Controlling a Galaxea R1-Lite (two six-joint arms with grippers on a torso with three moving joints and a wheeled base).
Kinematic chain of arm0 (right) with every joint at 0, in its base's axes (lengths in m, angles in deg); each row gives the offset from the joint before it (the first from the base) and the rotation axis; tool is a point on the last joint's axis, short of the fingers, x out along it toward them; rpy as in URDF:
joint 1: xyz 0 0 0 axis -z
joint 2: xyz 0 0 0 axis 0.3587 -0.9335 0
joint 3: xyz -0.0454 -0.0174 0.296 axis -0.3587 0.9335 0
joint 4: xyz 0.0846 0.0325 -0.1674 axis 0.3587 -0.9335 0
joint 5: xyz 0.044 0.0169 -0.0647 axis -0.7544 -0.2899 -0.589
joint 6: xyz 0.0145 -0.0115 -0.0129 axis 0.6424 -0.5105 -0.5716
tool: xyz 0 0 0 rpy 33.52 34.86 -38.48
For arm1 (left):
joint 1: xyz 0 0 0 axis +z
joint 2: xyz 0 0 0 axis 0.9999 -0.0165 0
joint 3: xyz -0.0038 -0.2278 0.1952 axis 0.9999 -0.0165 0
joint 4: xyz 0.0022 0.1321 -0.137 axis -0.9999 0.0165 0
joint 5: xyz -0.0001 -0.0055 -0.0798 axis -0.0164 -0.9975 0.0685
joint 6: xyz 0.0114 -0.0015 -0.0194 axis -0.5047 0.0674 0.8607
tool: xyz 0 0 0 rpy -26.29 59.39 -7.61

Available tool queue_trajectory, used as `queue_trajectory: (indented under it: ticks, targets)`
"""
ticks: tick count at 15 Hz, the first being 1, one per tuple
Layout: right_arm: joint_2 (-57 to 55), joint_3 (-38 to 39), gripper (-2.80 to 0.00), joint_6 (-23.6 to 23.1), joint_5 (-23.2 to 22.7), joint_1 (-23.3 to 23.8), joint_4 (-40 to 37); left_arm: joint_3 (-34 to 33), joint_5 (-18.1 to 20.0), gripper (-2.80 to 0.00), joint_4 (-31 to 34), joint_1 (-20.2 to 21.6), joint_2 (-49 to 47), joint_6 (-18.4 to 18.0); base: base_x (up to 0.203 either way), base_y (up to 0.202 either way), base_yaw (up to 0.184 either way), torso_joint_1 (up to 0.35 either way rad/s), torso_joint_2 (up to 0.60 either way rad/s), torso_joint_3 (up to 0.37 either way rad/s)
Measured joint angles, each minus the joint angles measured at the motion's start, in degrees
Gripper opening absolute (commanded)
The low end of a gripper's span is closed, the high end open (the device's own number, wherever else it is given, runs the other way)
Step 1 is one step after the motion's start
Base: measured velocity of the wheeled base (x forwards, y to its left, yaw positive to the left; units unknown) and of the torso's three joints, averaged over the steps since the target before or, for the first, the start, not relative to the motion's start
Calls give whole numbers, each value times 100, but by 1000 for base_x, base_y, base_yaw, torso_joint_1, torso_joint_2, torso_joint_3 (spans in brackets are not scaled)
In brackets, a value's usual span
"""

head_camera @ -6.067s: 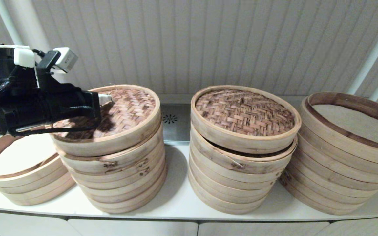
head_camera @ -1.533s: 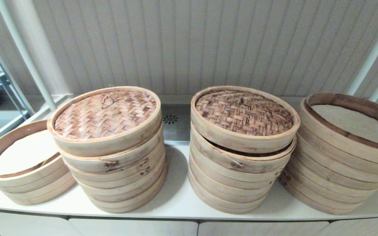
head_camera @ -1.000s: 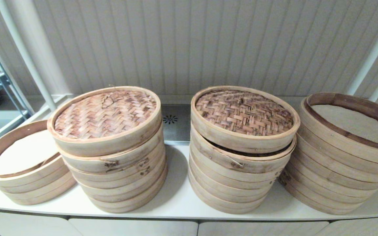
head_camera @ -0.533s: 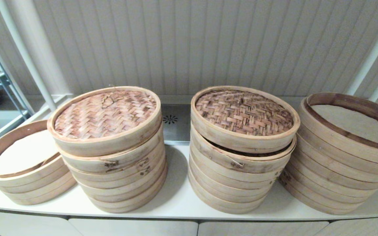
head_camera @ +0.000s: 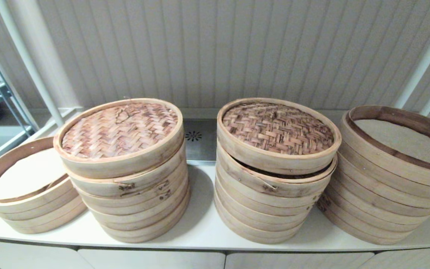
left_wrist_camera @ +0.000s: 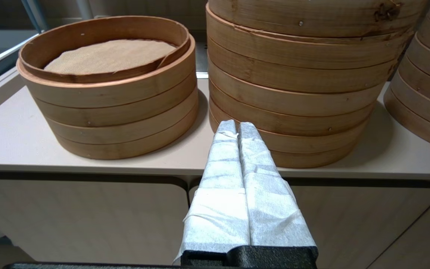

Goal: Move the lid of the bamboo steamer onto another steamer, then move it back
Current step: Pick up the steamer

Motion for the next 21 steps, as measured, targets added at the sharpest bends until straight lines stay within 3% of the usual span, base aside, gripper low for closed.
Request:
queue_trajectory:
  ticks: [4, 11, 13, 15, 18, 20, 21]
  targets:
    - [-705, -1876, -280, 0, -22, -2, -1071, 0, 13, -280, -5, 0, -2, -10, 0, 0, 0, 0, 0, 0]
    - [-4222, -5406, -280, 136, -26, -132, -1344, 0, 11, -280, -2, 0, 0, -18, 0, 0, 0, 0, 0, 0]
    - [-5297, -6181, -280, 243, 48, -532, -1456, 0, 6, -280, -2, 0, 0, -7, 0, 0, 0, 0, 0, 0]
    - [-6244, -6716, -280, 388, 327, -1225, -1529, 0, 5, -280, -1, 0, 0, -2, 0, 0, 0, 0, 0, 0]
    - [-7406, -7186, -280, 520, 1295, -2404, -1535, 0, 5, -280, -2, 0, -2, 7, 0, 0, 0, 0, 0, 0]
    - [-8056, -7444, 0, 610, 1959, -2974, -1518, 0, 5, -280, -2, 0, -2, 7, 0, 0, 0, 0, 0, 0]
    - [-8346, -7600, 0, 680, 2199, -3120, -1515, 0, 2, -280, -2, 0, -2, 7, 0, 0, 0, 0, 0, 0]
